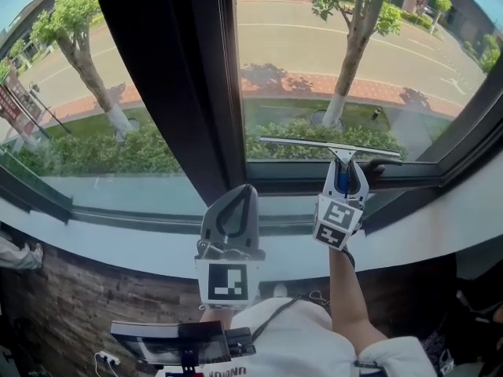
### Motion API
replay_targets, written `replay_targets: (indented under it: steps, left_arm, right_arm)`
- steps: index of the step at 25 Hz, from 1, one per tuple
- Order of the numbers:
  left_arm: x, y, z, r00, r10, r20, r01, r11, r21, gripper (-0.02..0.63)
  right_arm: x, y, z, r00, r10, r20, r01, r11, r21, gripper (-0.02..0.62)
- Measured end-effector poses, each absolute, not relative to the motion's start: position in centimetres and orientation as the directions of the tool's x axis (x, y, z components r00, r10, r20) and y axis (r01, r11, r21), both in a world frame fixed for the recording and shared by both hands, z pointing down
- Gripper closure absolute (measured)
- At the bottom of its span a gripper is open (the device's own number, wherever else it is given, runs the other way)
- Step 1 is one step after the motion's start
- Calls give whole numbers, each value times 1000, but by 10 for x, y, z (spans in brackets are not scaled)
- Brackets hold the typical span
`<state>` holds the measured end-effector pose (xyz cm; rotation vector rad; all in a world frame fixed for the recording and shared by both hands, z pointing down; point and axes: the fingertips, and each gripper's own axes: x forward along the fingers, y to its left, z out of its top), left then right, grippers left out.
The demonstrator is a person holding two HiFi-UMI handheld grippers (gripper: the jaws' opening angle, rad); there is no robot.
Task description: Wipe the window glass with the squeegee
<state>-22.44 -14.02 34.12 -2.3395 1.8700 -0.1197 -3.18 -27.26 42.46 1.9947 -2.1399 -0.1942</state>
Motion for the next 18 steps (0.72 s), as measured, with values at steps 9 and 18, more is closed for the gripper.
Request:
replay_targets:
  steps: [9,18]
  left_arm:
    - [-221,-147,373,322,-947,-12,-943,-319,-96,603]
    - [-188,-142,374,406,-914,-12,-907,-401,-125,603]
  right_arm:
    - [1,-252,310,-10,-979,-203,-960,-48,277,445]
    - [65,-249,159,23,-893,-450,-964,-139,226,445]
